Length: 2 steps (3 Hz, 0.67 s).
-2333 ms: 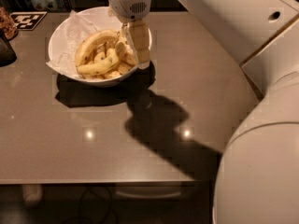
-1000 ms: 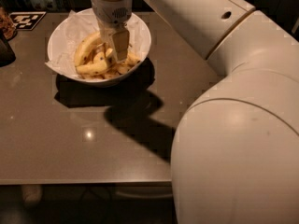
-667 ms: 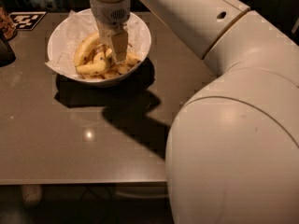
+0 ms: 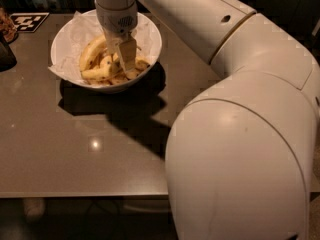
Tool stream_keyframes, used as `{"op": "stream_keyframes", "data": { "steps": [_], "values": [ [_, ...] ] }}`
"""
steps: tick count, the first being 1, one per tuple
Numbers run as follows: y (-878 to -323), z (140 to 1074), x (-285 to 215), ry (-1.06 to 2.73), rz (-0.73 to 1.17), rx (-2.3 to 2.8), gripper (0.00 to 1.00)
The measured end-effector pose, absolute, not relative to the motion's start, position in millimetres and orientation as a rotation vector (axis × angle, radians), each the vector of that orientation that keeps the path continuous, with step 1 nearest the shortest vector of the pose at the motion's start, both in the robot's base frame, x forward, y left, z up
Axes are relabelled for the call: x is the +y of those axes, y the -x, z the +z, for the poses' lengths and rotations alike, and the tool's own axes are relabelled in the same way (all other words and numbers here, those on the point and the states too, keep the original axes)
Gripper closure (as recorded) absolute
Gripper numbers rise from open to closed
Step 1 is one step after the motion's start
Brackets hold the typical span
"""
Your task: Pick banana from white bowl
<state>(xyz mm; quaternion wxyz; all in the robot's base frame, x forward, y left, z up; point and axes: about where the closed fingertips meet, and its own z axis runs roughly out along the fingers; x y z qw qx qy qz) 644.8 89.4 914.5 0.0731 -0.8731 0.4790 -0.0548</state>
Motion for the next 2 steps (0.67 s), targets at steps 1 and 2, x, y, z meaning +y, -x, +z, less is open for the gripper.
{"op": "stream_keyframes", "data": {
  "steps": [1,2],
  "values": [
    [-648.6,904.0,89.9,2.645,-0.152,1.437,0.43],
    [-652.4,894.7,88.8,2.662,-0.142,1.442,0.44]
  ]
}}
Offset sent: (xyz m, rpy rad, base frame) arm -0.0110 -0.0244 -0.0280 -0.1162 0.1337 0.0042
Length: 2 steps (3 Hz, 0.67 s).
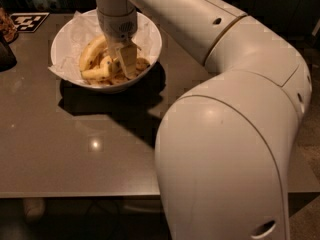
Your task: Pick banana from white bowl
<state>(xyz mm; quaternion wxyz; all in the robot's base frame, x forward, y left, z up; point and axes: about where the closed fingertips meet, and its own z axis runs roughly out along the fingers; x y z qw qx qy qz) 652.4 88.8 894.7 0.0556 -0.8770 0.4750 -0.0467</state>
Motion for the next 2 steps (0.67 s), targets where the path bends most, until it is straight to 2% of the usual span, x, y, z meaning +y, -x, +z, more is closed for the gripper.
{"op": "stream_keyframes", "data": {
  "steps": [1,2],
  "values": [
    [-653.3,894.2,88.1,2.666,-0.137,1.446,0.45],
    [-653.5,894.2,86.2,2.671,-0.137,1.453,0.64]
  ]
}}
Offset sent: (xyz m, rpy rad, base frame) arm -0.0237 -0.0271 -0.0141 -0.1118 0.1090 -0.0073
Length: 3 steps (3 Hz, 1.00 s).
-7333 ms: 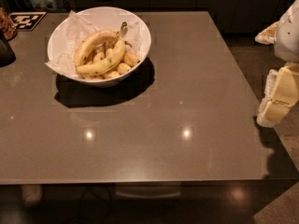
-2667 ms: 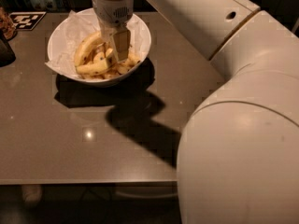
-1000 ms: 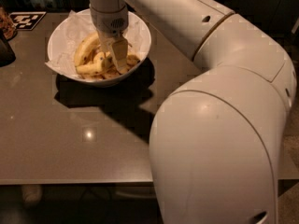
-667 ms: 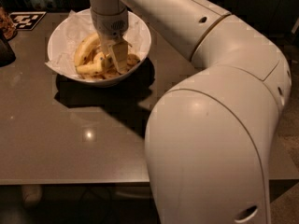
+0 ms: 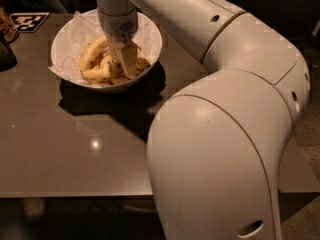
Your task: Pick banana from white bowl
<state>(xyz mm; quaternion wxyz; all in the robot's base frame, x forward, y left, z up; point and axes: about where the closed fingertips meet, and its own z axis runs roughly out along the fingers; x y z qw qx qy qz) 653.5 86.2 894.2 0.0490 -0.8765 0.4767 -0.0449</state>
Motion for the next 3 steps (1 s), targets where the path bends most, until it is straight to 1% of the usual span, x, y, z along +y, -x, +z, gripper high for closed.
{"op": "stream_keyframes", "data": {
  "steps": [1,2,3],
  "values": [
    [-653.8,895.4,83.7,2.669,-0.137,1.462,0.86],
    [-651.9,894.0,77.8,2.651,-0.131,1.496,1.00],
    [-651.9,894.5,78.4,2.651,-0.131,1.496,1.00]
  ]
}}
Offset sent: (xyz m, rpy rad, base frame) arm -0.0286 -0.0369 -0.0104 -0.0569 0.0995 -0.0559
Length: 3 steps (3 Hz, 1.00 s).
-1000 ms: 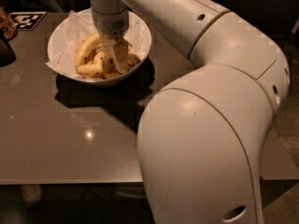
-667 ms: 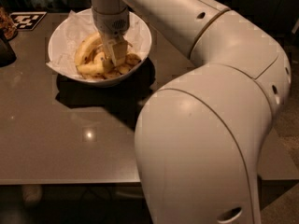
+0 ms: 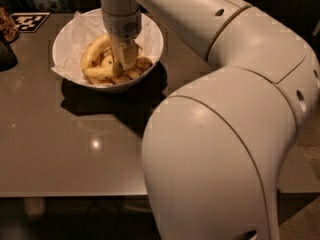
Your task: Pick banana from white bowl
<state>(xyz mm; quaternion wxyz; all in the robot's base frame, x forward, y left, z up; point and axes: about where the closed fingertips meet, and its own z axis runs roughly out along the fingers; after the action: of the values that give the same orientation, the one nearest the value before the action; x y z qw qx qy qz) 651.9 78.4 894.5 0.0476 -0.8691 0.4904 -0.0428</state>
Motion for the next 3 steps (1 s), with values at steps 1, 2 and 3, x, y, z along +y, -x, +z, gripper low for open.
{"op": "stream_keyframes", "data": {
  "steps": [1,2,3],
  "values": [
    [-643.7,917.8,79.6,2.602,-0.158,1.458,1.00],
    [-637.7,934.4,85.8,2.577,-0.155,1.408,1.00],
    [-630.0,943.8,85.3,2.562,-0.137,1.353,1.00]
  ]
}}
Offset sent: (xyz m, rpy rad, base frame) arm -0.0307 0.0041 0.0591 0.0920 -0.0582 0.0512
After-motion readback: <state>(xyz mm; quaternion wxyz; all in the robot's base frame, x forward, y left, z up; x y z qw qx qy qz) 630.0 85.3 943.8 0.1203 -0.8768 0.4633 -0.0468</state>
